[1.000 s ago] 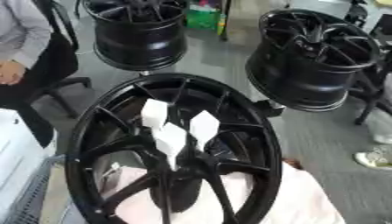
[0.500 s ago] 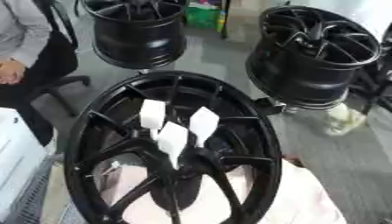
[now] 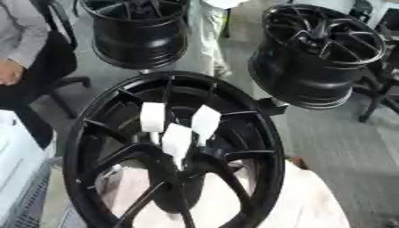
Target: Pull the pin out of the wheel hub.
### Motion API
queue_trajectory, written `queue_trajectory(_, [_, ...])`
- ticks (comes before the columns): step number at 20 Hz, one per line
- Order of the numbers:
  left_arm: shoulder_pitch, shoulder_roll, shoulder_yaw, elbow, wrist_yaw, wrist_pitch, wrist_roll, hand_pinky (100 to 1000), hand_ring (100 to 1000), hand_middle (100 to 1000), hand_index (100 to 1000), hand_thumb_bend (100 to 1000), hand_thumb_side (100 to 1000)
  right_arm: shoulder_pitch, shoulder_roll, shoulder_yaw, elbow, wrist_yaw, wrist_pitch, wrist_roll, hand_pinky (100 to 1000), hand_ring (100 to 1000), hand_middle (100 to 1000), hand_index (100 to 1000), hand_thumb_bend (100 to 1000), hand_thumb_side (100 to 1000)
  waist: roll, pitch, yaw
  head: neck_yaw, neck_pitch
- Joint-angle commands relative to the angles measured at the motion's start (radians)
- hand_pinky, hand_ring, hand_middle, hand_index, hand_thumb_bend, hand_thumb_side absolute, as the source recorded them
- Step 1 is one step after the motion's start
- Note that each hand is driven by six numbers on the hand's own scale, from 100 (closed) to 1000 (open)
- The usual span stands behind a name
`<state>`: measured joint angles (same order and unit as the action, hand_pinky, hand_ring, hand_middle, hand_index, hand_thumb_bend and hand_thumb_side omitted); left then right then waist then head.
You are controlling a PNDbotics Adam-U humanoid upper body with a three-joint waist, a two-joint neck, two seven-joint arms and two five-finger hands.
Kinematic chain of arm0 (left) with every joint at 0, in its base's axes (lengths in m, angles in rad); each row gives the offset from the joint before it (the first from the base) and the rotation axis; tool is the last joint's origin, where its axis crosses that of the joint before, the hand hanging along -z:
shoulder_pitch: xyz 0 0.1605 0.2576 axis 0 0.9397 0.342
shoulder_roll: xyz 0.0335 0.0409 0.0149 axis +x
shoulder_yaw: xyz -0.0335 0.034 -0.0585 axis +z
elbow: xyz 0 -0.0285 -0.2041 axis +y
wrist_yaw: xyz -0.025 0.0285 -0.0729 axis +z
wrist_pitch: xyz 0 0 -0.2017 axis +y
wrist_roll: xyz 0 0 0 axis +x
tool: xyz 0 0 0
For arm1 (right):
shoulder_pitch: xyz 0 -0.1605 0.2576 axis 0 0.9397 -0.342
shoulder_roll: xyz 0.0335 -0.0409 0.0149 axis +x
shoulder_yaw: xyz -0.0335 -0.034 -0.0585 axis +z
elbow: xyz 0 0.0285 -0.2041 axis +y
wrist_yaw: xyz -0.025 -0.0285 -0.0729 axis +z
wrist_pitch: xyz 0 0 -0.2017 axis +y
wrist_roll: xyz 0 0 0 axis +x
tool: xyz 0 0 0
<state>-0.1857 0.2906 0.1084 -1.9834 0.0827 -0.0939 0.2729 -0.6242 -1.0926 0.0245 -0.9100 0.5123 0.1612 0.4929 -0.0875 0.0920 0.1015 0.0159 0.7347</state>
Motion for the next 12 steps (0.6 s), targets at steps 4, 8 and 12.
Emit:
queue_trajectory(4, [-0.008, 0.018, 0.005, -0.017, -0.002, -0.001, -0.002, 768, 803, 627, 861, 113, 725, -0.022, -0.029, -0.025, -0.051, -0.040, 0.006, -0.050, 861, 859, 850, 888, 148, 308, 0.003, -0.014, -0.003, 0.000, -0.002])
queue_trajectory(8, [-0.010, 0.018, 0.004, -0.017, -0.003, -0.003, -0.002, 768, 803, 627, 861, 111, 724, 0.009, 0.003, -0.055, -0.228, -0.211, 0.029, -0.178, 822, 790, 797, 840, 100, 481, 0.005, -0.012, -0.004, 0.004, -0.004])
queue_trajectory(12, [-0.013, 0.018, 0.003, -0.017, -0.003, -0.004, -0.003, 768, 803, 627, 861, 110, 724, 0.069, 0.040, -0.075, -0.468, -0.400, 0.059, -0.324, 809, 768, 775, 814, 100, 526, 0.007, -0.011, -0.006, 0.005, -0.005])
